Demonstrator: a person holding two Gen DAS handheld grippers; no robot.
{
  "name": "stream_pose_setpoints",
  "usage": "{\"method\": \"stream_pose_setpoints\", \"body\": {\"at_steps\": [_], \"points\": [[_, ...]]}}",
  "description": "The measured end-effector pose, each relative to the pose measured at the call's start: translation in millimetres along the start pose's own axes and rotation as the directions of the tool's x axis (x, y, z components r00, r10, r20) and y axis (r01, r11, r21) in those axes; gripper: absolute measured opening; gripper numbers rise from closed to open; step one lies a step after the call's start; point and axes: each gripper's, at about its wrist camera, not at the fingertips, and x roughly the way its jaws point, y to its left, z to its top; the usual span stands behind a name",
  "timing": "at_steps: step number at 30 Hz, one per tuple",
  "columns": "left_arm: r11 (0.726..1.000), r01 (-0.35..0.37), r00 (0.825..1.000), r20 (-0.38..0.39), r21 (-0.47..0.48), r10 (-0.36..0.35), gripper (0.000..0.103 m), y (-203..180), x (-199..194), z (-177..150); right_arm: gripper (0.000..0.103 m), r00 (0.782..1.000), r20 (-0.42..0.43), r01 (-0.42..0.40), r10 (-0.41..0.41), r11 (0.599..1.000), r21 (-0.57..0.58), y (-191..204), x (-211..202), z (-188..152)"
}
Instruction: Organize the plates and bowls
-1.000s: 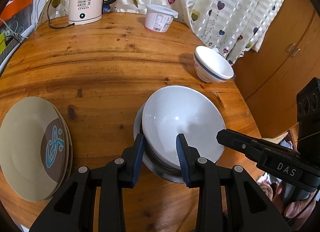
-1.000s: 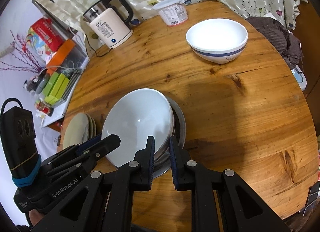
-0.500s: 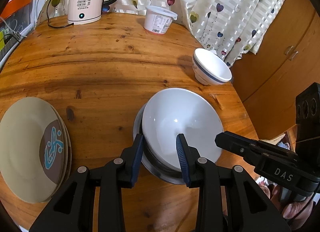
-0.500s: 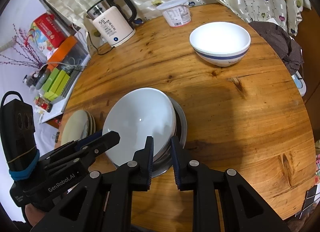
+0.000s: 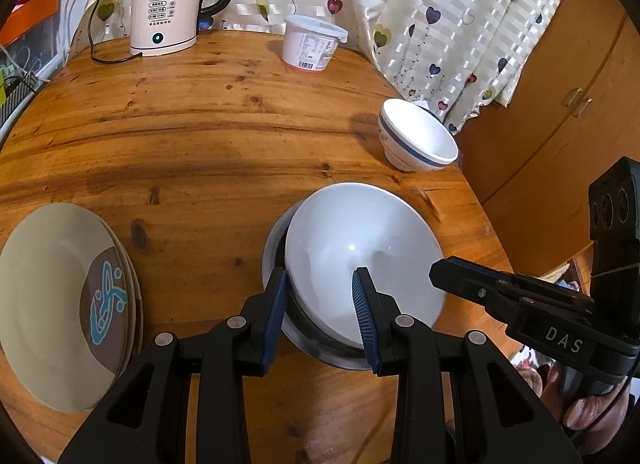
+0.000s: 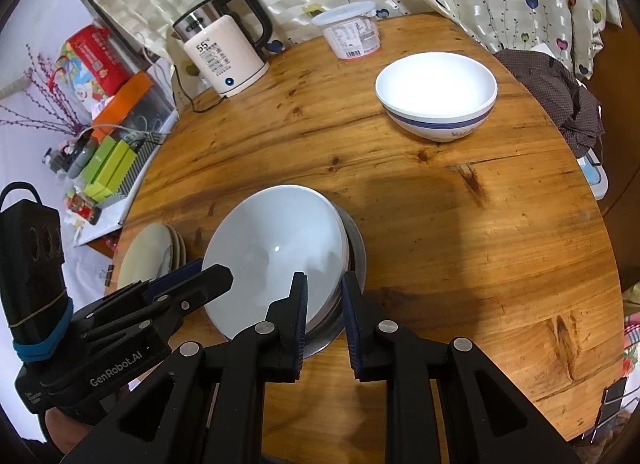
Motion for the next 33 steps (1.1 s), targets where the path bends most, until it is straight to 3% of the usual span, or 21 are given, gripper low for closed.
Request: {"method": "stream_pose_setpoints", "body": {"at_steps": [14, 33], "points": [[1.0, 0.009, 1.0, 0.029, -0.027, -0.008, 0.035, 9, -7, 6, 0.026, 0.999, 0.037, -0.008, 0.008, 1.0, 0.024, -10, -14, 3], [0.998, 0.035, 0.999, 0.04, 0.061, -0.038, 0.035, -21, -2, 45, 0.03, 0.991, 0.125, 0.036, -0.045, 0.996, 0.08, -41, -40, 23]]}}
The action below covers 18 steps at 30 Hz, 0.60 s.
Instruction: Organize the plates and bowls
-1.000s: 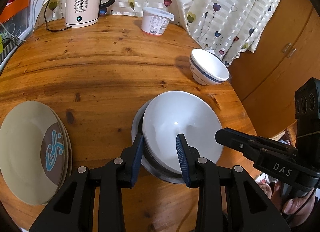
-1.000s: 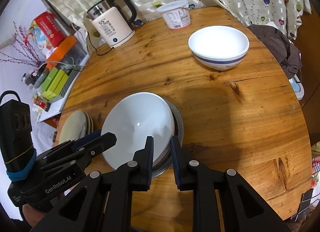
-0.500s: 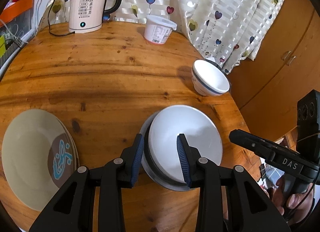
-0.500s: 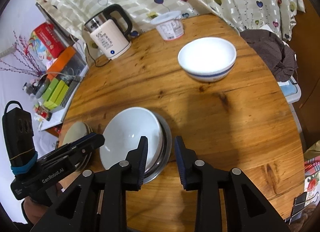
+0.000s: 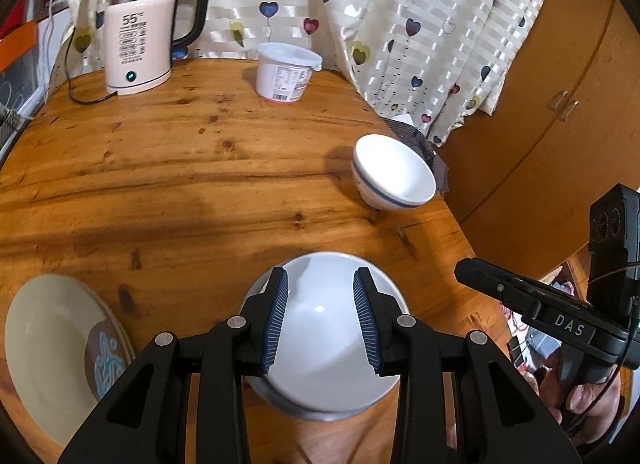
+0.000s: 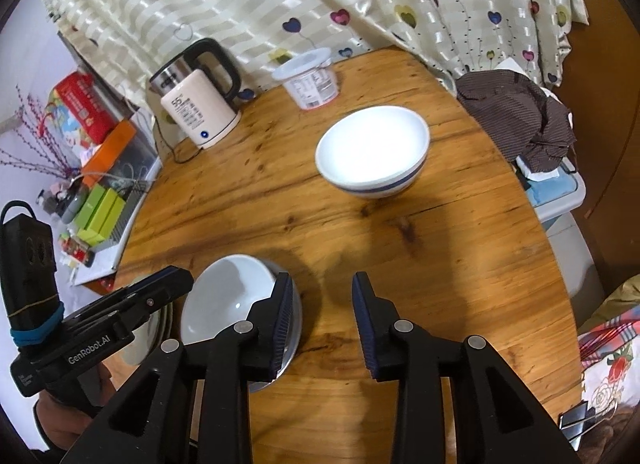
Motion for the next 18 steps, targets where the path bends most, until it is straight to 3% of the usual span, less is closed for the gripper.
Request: {"method": "stream_pose_setpoints", "body": {"at_steps": [18], "points": [[0.997, 0.018, 1.0, -0.022, 0.073, -0.017, 0.035, -32, 35, 43, 0.03, 0.999, 0.029, 0.045, -0.046, 0.998, 0.044, -29, 5, 30]]}}
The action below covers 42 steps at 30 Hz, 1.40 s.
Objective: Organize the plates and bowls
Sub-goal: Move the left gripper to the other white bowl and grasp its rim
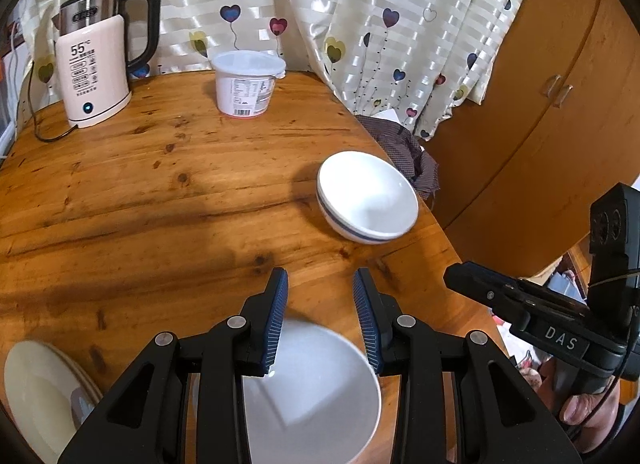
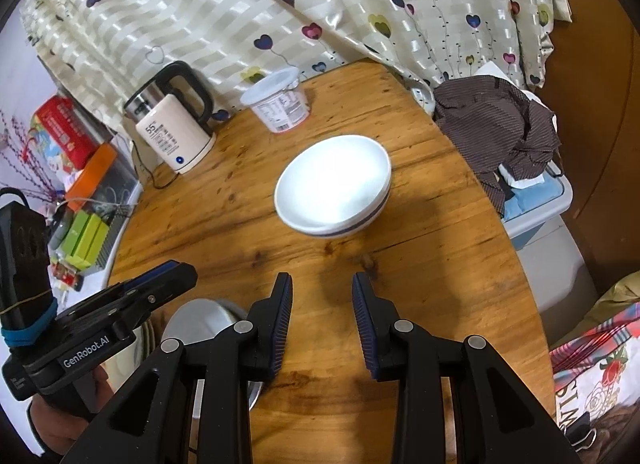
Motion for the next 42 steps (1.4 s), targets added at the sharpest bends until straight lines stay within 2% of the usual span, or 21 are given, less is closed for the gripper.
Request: {"method": "stream_pose_setpoints", "body": {"at_steps": [16, 23, 34, 39, 42], "points": [[1.0, 0.016, 0.999, -0.052, 0.013, -0.015, 0.035, -4, 47, 43, 0.035, 0.999, 0.015, 0.05, -0.051, 0.998, 0.027, -21, 29, 44], [0.999, 0.041, 0.995, -0.095, 0.008, -0.04, 0.035, -7, 72, 57, 0.035, 0.998, 0.003, 0.069, -0.07, 0.997, 0.045, -32, 47, 55], [1.0, 0.016, 0.989, -0.145, 0.008, -0.015, 0.035, -7, 103, 66, 0.034, 0.997, -0.025, 0.074, -0.073, 0.996, 0.05, -42, 71, 62], [1.0, 0.014, 0.988, -0.156, 0.01, -0.012, 0.035, -7, 110, 67, 0.026, 0.997, -0.036, 0.068, -0.066, 0.996, 0.055, -45, 77, 64], [1.0, 0.018, 0.986, -0.164, 0.019, -0.015, 0.028, -9, 114, 67, 0.021, 0.997, -0.042, 0.062, -0.06, 0.996, 0.057, -47, 81, 65]]}}
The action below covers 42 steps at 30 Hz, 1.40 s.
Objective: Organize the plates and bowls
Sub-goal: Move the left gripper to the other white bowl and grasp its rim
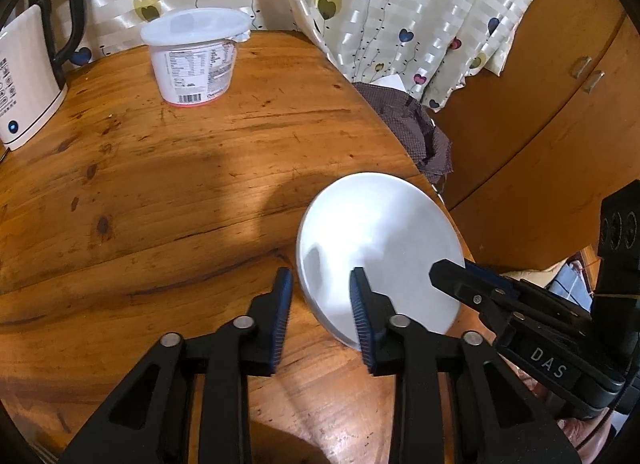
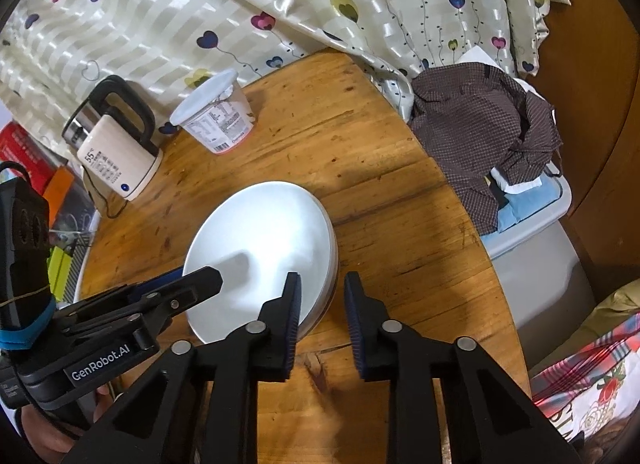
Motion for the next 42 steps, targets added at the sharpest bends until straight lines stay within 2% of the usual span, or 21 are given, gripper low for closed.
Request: {"method": "stream_pose_setpoints", "body": {"at_steps": [19, 42], "points": [[1.0, -0.022, 1.0, 0.007, 0.014, 0.022, 0.026, -6, -1, 1, 0.017, 1.0, 0.007, 0.001, -0.001, 1.0, -0.007, 0, -1, 3], [0.999, -0.042, 0.996, 0.08, -0.009, 0.043, 0.026, -2, -59, -21, 0.017, 0.999, 0.028, -0.036, 0.037, 0.998, -0.05, 36, -38, -14]]}}
